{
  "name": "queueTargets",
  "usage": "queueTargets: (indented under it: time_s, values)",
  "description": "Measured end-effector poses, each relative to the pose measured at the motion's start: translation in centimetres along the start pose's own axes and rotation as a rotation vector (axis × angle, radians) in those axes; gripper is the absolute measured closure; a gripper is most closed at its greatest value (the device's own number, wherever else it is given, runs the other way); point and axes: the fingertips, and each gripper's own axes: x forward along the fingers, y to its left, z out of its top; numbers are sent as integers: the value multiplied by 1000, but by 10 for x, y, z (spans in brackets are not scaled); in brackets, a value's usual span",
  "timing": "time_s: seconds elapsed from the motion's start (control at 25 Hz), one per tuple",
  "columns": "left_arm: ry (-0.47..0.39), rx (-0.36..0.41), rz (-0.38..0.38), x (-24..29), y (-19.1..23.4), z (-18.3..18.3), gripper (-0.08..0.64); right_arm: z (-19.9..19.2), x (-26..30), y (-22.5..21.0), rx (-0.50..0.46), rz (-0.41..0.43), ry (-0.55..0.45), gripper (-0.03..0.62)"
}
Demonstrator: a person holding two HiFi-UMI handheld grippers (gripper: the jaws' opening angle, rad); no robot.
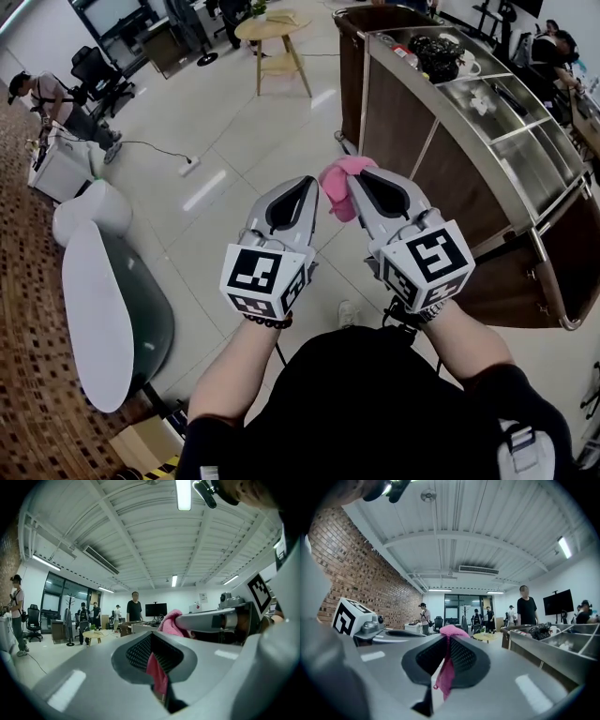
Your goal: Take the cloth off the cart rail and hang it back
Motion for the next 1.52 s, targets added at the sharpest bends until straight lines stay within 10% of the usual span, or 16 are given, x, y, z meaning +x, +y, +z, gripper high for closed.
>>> queueTargets:
  time_s: [1.0,1.52]
  values:
    - [19,-8,-35,135,106,-54,557,-54,125,-116,-2,-55,27,574]
    - [17,-8,-151,169,289,-64,557,-65,305,-110,-13,-178,31,574]
